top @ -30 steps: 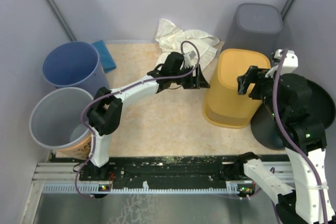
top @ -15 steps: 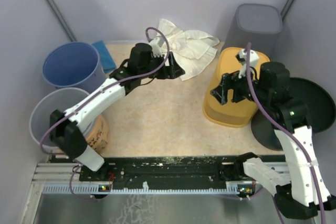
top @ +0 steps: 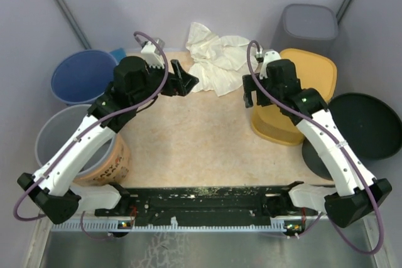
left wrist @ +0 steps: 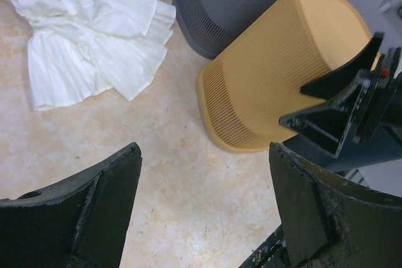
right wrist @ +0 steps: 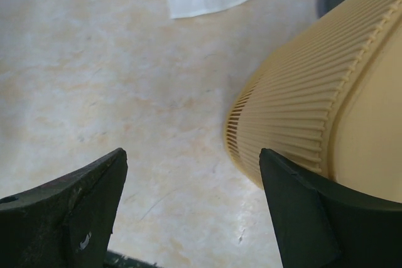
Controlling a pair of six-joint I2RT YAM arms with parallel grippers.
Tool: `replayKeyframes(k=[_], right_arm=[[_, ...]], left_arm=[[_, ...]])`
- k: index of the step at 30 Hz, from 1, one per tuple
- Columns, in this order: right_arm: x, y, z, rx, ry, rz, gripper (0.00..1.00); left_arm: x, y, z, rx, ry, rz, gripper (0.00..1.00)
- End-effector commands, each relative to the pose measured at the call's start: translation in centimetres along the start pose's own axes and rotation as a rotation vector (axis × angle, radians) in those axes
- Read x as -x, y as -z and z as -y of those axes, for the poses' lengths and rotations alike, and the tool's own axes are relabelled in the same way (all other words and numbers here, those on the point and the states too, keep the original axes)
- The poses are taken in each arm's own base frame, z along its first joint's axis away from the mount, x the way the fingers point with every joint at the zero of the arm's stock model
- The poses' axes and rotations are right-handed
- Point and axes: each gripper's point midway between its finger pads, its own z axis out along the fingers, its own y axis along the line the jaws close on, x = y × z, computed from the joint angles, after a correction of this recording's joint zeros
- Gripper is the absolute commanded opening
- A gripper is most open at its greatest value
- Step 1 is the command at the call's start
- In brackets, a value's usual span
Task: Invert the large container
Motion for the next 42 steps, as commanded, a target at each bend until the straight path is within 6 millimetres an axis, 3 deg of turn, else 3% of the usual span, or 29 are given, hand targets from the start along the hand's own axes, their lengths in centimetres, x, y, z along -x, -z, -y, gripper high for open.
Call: replayKeyframes(k=[1, 7, 12, 15, 20, 30, 33, 36, 39, 40, 42], right_arm=[[1.3, 0.2, 5.9, -0.328, 0.012, 0.047, 0.86], [2.0, 1.2, 5.4, -0.308, -0.018, 0.081, 0.86], [2.4, 2.5, 2.2, -0.116, -0.037, 0.124, 0.86], [2.9, 4.3, 1.0, -0.047, -0.057, 0.167, 0.86], [3.0, 6.9, 3.5, -0.179, -0.076, 0.207, 0.87], [0.9, 6.6, 5.7, -0.310, -0.072, 0.109, 0.87], [0.5, 7.9, 6.0, -0.326, -0.112, 0.143, 0.87], [1.0, 10.3, 6.4, -0.340, -0.161, 0.221, 0.87], [1.6, 12.5, 9.1, -0.493, -0.205, 0.274, 0.91], [2.0, 13.0, 10.3, -0.539, -0.228, 0.281, 0.92], [3.5, 12.9, 10.7, -0.486, -0.278, 0.300, 0.92]], left_arm=[[-2.1, -0.4, -1.7, 0.057, -0.004, -0.048, 0.87], [-3.1, -0.9, -1.7, 0.040, 0.011, -0.065, 0.87], [-3.1, -0.7, -1.8, 0.038, 0.004, -0.059, 0.87], [-3.0, -0.7, -1.6, 0.027, 0.000, -0.057, 0.87], [-3.2, -1.1, -0.8, -0.018, 0.005, -0.063, 0.87], [-4.5, -1.9, -0.7, -0.045, 0.013, -0.105, 0.88], [-4.7, -2.1, -0.8, -0.043, 0.014, -0.106, 0.89], [-5.3, -3.0, -0.2, -0.083, 0.033, -0.128, 0.89], [-6.5, -4.0, 1.1, -0.158, 0.055, -0.178, 0.89], [-6.8, -4.3, 1.4, -0.171, 0.057, -0.191, 0.89], [-7.4, -4.7, 2.0, -0.189, 0.053, -0.212, 0.89]])
